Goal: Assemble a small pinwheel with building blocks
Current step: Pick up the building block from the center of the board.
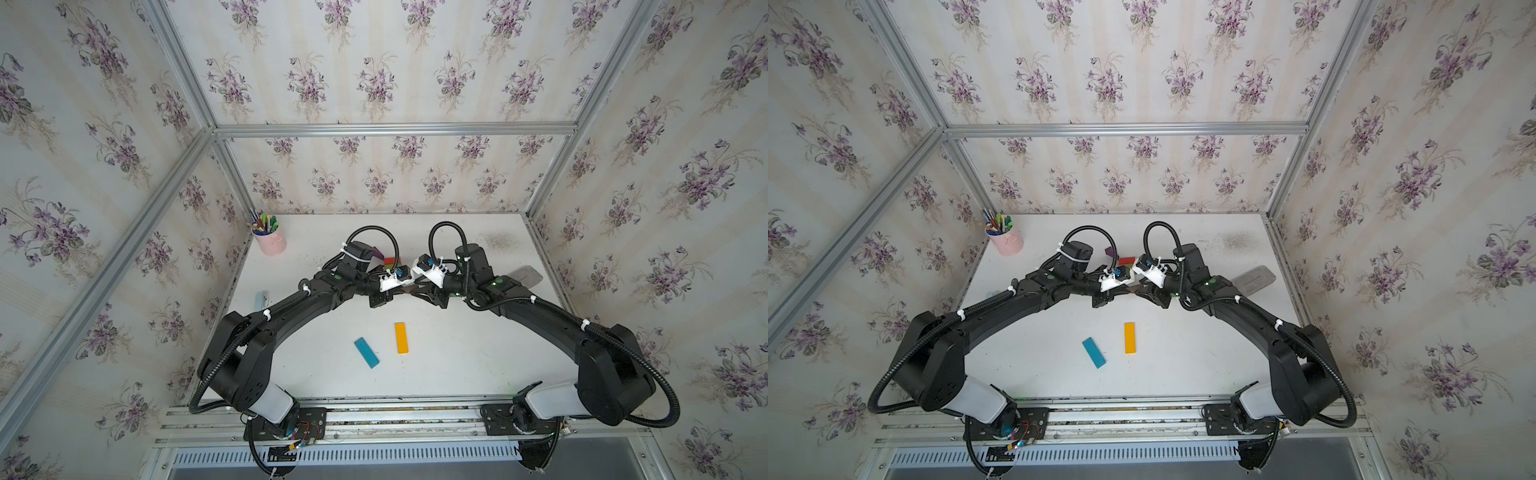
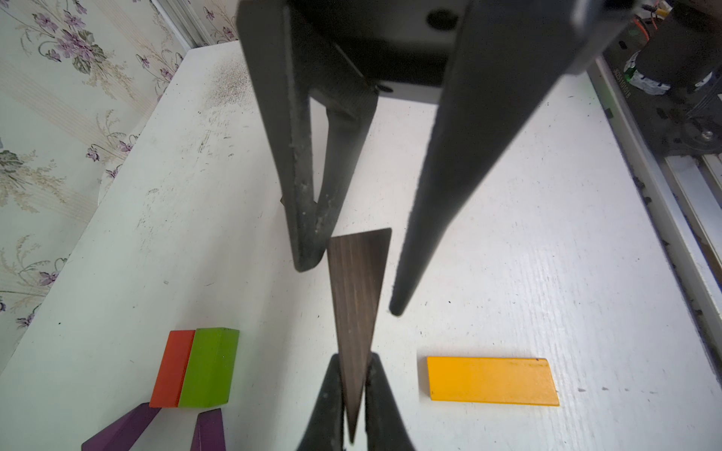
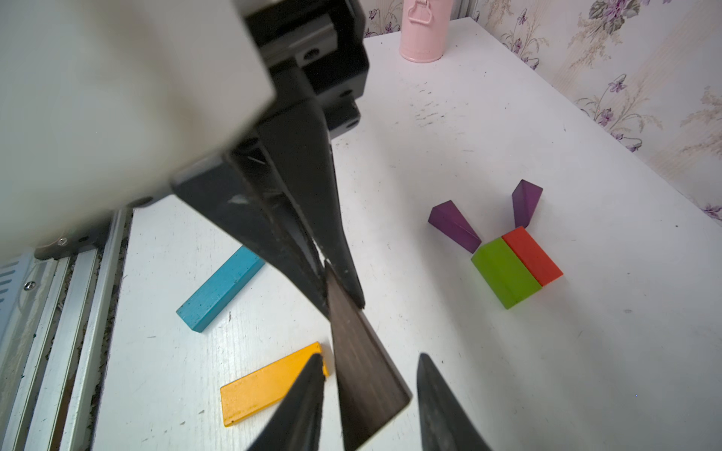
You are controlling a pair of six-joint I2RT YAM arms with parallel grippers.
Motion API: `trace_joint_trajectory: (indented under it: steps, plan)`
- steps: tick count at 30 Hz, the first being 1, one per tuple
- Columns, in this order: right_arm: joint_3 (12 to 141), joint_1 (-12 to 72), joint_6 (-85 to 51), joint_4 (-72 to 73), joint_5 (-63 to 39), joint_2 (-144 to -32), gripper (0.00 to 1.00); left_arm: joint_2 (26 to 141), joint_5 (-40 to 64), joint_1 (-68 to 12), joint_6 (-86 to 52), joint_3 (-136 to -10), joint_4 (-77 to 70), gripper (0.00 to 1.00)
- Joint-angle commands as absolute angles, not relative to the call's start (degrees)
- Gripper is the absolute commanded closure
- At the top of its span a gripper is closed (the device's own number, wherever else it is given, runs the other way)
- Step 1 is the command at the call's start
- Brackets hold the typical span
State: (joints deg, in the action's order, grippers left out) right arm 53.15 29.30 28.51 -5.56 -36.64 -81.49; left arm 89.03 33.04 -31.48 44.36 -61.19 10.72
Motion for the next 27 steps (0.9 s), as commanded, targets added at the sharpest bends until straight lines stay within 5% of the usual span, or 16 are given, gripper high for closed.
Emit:
trace_joint_trajectory:
  steps: [1,11,15,17,18,27]
  plan:
    - [53.51,29.44,29.44,-4.73,-36.72,-81.91,0.69,89.03,34.42,-31.42,45.02,-61.44,10.14,0.97]
    - [53.09,29.44,29.79,-4.00,-35.80,-82.14,0.77,89.52,35.15,-31.37,45.40,-61.70,10.60,0.96]
    - [53.06,29.44,29.97,-3.56,-34.09,-82.69,0.77,89.92,34.58,-31.36,45.06,-61.16,10.38,0.75]
    - [53.15,29.36,29.69,-3.01,-33.45,-83.34,0.78,89.64,33.45,-31.34,44.48,-59.97,8.40,0.52]
    - [53.16,29.23,29.38,-2.73,-33.46,-83.74,0.78,89.21,32.88,-31.38,44.22,-59.12,7.03,0.01]
    - [54.36,26.06,30.12,-0.08,-30.71,-89.61,0.79,82.50,28.41,-28.60,42.01,-54.64,7.54,0.00]
